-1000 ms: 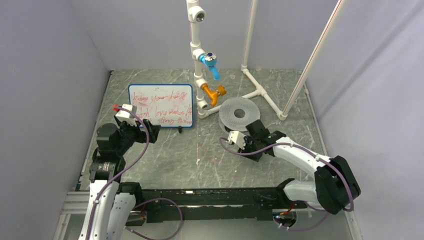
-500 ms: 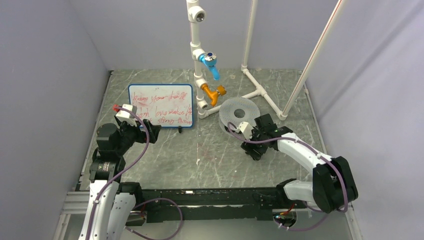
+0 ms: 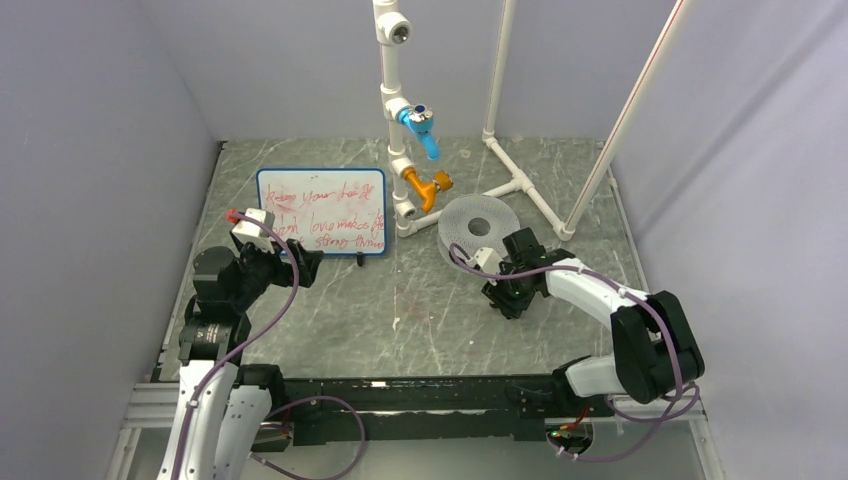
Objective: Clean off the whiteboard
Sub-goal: Pick up the whiteboard eraser from the center of the board.
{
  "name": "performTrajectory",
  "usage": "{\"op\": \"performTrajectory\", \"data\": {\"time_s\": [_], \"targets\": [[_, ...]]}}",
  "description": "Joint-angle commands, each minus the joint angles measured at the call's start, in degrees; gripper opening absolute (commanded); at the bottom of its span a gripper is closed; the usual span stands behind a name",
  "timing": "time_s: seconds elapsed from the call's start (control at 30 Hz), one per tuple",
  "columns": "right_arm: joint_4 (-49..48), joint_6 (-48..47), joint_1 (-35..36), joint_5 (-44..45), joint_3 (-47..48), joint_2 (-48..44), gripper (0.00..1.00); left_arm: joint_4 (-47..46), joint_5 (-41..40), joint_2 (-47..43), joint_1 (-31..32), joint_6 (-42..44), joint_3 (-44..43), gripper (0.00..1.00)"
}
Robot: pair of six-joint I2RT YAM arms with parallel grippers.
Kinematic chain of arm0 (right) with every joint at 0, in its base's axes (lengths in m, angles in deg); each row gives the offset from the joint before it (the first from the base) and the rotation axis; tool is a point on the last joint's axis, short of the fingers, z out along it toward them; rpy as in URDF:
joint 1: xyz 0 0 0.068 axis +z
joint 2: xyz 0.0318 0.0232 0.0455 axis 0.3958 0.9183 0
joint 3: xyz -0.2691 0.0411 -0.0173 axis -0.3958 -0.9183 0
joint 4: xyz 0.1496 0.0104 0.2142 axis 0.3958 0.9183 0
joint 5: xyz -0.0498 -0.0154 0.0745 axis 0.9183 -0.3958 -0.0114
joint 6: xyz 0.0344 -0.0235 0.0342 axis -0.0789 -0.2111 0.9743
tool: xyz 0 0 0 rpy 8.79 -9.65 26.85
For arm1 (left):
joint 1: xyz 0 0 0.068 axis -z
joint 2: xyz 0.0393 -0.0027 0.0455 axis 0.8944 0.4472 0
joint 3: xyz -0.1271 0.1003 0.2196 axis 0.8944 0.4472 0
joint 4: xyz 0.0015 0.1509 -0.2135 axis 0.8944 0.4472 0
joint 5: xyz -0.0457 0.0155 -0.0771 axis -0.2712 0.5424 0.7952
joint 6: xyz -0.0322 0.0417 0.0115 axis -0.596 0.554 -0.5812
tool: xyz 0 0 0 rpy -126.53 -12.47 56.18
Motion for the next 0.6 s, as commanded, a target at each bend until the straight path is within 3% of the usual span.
{"op": "performTrajectory", "data": {"time_s": [0.0,0.13,0.23,0.43,0.57], "targets": [[0.3,0.6,0.7,-2.0,2.7,0.5,0.42,-1.9,1.5,-0.3,-0.4,-0.7,-0.9,0.99],[0.3,1.7,0.5,-3.2,3.4,-0.6,0.52,-1.9,1.5,-0.1,-0.4,-0.7,-0.9,0.99],[0.3,2.5,0.3,-3.9,4.2,-0.2,0.53,-1.9,1.5,0.0,-0.4,-0.7,-0.9,0.99],[0.4,2.5,0.2,-2.6,3.8,0.6,0.42,-1.8,1.4,-0.1,-0.4,-0.6,-0.9,0.99],[0.9,2.5,0.2,-1.7,3.8,1.4,0.41,-1.8,1.4,-0.2,-0.4,-0.6,-0.9,0.99]]}}
